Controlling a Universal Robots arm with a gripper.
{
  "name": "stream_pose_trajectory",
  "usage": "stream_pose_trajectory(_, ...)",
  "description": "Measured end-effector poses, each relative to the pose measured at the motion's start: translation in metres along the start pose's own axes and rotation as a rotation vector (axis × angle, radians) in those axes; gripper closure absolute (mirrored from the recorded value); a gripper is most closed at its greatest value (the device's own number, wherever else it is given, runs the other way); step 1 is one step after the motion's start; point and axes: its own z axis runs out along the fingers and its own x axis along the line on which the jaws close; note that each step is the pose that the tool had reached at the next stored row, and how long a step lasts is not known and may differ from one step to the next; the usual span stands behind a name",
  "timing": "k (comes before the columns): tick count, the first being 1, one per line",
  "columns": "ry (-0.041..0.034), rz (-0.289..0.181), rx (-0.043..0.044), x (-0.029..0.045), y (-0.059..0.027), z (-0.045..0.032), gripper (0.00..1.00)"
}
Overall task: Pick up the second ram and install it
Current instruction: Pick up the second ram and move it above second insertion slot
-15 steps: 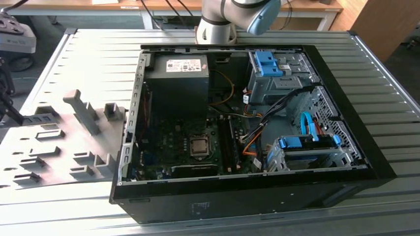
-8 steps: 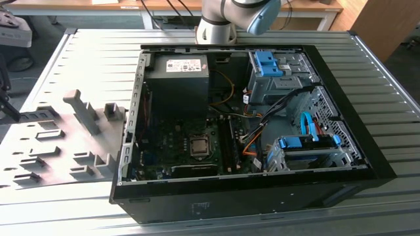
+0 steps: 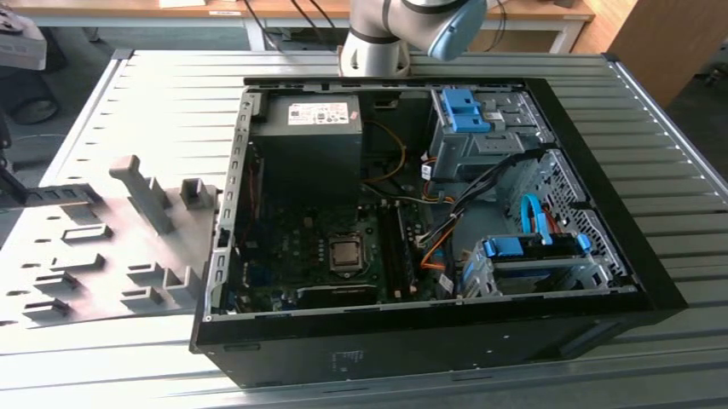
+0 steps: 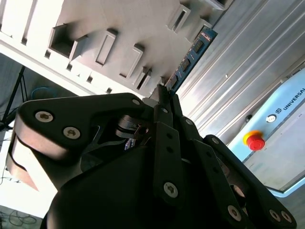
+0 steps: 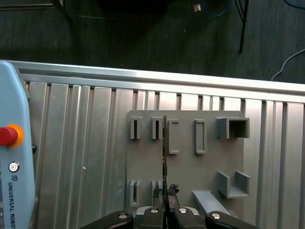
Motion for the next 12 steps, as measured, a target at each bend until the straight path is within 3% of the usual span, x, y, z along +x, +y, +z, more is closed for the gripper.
stream_pose_trajectory(12,0.0001,0.0,-0.0001,-0.0003,0.0006,-0.0165,0.86)
